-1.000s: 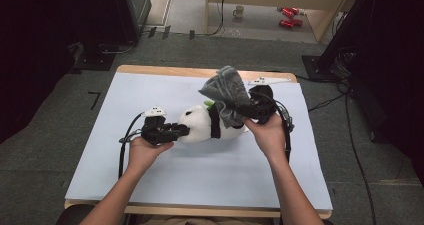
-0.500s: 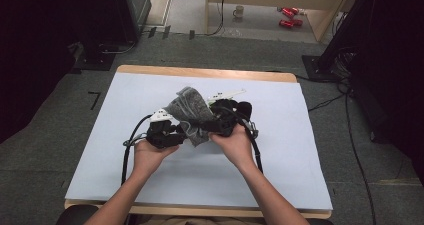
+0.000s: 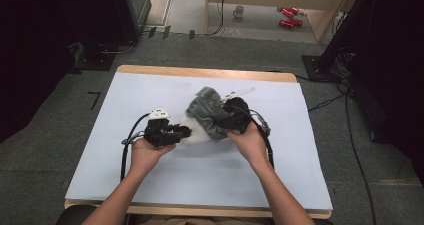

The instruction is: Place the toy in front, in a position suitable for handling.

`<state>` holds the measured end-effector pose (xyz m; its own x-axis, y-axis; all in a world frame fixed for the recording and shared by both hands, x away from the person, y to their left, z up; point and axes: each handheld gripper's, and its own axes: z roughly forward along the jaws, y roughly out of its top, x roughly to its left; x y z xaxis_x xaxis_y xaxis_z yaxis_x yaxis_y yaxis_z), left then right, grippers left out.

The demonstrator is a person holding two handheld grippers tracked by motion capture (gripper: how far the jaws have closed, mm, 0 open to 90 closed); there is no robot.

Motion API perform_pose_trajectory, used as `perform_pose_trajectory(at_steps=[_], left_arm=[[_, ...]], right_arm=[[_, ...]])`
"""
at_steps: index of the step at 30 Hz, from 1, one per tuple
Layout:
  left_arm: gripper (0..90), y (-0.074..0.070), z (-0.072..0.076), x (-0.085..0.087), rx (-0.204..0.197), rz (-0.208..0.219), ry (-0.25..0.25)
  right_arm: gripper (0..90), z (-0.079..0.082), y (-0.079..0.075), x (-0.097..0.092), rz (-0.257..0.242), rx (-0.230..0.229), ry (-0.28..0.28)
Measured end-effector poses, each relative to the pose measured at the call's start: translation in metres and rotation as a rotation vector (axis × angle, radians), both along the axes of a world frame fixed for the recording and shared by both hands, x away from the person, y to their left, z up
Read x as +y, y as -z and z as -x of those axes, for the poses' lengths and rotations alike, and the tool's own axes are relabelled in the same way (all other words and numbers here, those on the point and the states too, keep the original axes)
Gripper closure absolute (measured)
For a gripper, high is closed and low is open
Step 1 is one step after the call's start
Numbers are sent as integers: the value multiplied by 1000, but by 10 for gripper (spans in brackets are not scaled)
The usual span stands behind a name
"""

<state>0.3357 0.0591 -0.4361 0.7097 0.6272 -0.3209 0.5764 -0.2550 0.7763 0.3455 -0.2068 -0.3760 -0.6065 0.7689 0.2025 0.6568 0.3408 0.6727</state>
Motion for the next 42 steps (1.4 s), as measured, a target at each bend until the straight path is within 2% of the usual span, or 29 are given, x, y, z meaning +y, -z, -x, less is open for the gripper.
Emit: perform_pose_trajectory(at_steps=[1,2,6,8,15,18,21,22,24,25,27,29,31,32,33,35,38,42], left_arm=[[609,0,0,0,0,4,1],[610,0,0,-1,-1,9,3],[610,0,-2,0,5,20,7],[610,0,-2,-1,3,27,8],[610,0,-3,0,15,34,12],[613,0,-4,1,30,45,16],[641,-1,-4,1,50,78,55],[651,-2,-4,1,51,81,72],[664,-4,-3,0,58,79,89],[668,-5,-3,1,76,90,96],[676,-9,-3,5,123,126,102],[678,-14,-3,11,176,169,107],[677,-17,-2,16,213,186,99],[675,-17,-2,16,221,185,91],[673,-17,-1,16,212,172,86],[669,-15,-3,16,220,187,59],[661,-12,-6,17,212,183,32],[651,-10,-7,16,203,175,6]], right_arm=[[798,-3,1,-12,-37,20,15],[797,-7,3,-25,-95,49,42],[800,-11,-4,-50,-82,22,113],[801,-13,-5,-63,-104,26,134],[801,-15,-4,-80,-98,2,183],[800,-16,-4,-89,-114,-1,208],[799,-16,-3,-92,-97,-13,218],[799,-16,-4,-91,-76,-24,229],[799,-13,-9,-90,10,-72,252],[800,-12,-12,-90,31,-85,264],[800,-8,-21,-91,18,-105,272],[800,-3,-33,-91,-30,-116,263],[801,4,-46,-87,-69,-134,234],[800,7,-52,-83,-99,-134,210],[800,10,-57,-78,-127,-135,187],[800,15,-63,-66,-173,-135,125],[800,21,-63,-41,-206,-115,37],[800,21,-47,-10,-218,-59,-48]])
